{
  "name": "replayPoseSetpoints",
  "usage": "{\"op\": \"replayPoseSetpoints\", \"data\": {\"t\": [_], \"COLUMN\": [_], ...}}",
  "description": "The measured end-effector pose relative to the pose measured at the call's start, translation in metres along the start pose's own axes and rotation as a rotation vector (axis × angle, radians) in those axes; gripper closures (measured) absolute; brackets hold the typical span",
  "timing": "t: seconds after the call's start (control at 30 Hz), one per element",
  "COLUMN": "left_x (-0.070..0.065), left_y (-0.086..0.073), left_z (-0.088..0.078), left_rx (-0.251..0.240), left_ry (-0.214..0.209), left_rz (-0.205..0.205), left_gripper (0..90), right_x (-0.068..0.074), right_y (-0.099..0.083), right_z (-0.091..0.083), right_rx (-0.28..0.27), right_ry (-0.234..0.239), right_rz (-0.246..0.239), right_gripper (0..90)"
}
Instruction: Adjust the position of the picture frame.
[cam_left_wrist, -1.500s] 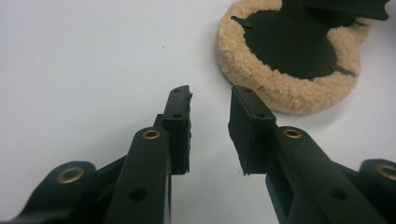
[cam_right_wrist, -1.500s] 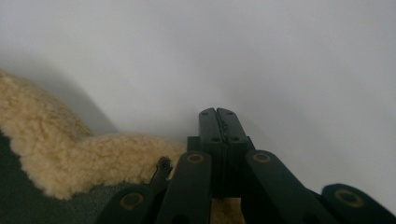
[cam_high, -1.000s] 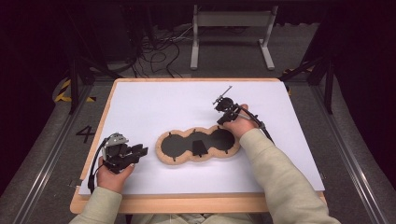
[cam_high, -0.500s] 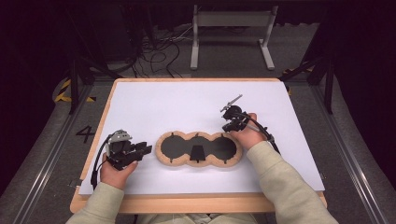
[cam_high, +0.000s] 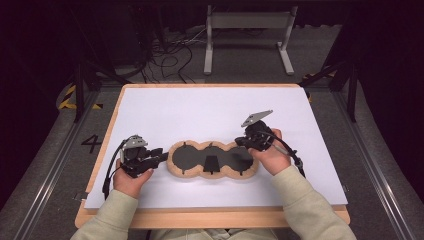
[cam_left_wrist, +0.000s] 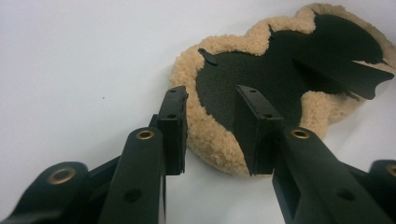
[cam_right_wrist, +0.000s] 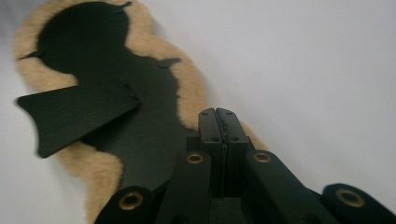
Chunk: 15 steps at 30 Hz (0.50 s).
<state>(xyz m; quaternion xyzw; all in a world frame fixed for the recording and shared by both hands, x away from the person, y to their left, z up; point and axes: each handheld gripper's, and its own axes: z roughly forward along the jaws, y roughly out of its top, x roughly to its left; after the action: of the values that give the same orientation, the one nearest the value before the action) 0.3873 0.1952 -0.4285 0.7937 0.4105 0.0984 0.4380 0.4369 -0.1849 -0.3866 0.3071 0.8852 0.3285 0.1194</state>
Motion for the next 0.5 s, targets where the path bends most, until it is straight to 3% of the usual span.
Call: {"op": "replayPoseSetpoints", "data": {"t": [0.1, 0.13, 0.2, 0.23, 0.37, 0.5], "left_x": [-0.001, 0.000, -0.001, -0.001, -0.001, -0.001], "left_y": [0.000, 0.001, 0.001, 0.001, 0.001, 0.001], "left_z": [0.001, 0.002, 0.002, 0.001, 0.000, 0.000], "left_rx": [0.004, 0.005, 0.005, 0.002, 0.001, -0.001], "left_ry": [-0.006, -0.003, -0.002, -0.004, -0.009, -0.008], "left_rz": [-0.002, 0.004, 0.001, 0.005, -0.002, 0.004], "left_gripper": [65.4, 65.3, 65.3, 65.4, 65.7, 65.7], "right_x": [0.009, 0.019, 0.023, 0.032, 0.047, 0.058], "right_y": [0.000, 0.000, 0.000, 0.000, -0.004, -0.008], "right_z": [-0.002, -0.002, -0.001, 0.002, 0.009, 0.013], "right_rx": [-0.019, -0.029, -0.027, -0.022, 0.023, 0.083], "right_ry": [0.024, 0.057, 0.071, 0.099, 0.156, 0.182], "right_rz": [-0.015, -0.035, -0.046, -0.060, -0.091, -0.099], "right_gripper": [90.0, 90.0, 90.0, 90.0, 90.0, 90.0]}}
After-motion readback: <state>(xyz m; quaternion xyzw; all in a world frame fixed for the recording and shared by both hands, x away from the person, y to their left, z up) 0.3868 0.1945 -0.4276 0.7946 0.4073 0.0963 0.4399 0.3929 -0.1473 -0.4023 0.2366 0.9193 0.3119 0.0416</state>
